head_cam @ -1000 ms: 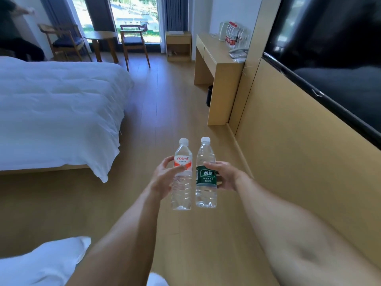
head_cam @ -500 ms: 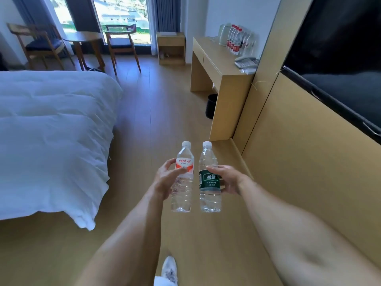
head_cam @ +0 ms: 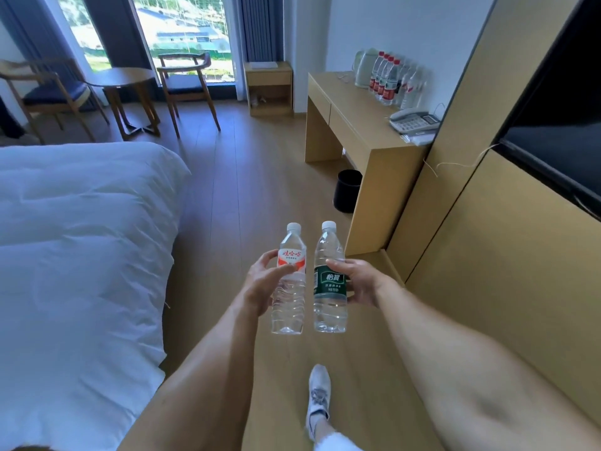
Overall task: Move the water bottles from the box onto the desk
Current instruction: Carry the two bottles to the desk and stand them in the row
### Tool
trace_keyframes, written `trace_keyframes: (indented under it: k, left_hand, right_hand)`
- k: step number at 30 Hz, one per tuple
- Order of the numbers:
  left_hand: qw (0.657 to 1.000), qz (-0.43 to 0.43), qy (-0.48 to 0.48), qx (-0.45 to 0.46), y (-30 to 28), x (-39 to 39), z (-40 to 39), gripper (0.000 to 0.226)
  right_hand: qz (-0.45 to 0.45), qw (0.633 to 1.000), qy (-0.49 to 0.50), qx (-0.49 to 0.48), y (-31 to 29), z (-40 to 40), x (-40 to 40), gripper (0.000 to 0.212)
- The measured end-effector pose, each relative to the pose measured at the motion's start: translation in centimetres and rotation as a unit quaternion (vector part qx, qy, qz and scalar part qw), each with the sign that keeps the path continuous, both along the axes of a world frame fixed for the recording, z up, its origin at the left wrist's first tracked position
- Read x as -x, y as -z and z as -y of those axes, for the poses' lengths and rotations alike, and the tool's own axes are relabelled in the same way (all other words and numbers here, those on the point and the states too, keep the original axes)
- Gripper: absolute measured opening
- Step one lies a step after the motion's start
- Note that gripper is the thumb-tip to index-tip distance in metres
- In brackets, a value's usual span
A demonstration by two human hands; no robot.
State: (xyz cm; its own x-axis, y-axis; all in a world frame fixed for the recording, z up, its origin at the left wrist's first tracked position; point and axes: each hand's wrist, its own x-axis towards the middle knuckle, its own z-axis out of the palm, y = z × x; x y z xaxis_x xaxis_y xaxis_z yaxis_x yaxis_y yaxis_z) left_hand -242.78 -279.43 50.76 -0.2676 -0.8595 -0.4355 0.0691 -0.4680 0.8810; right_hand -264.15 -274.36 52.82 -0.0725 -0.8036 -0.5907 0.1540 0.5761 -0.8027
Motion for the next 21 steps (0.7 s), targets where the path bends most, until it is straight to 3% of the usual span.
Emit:
trace_keyframes:
  k: [13, 21]
  left_hand:
    - [0.999, 0.012, -0.046, 0.013, -1.0, 7.4, 27.6, 0.058]
    - [0.999, 0.008, -0.036, 0.003, -1.5, 11.5, 41.0, 0.056]
  right_hand:
    - [0.024, 0.999, -0.033, -0.002, 0.3, 29.0, 7.5, 0.051]
    - [0.023, 0.999, -0.033, -0.003, -0.3, 42.3, 11.5, 0.047]
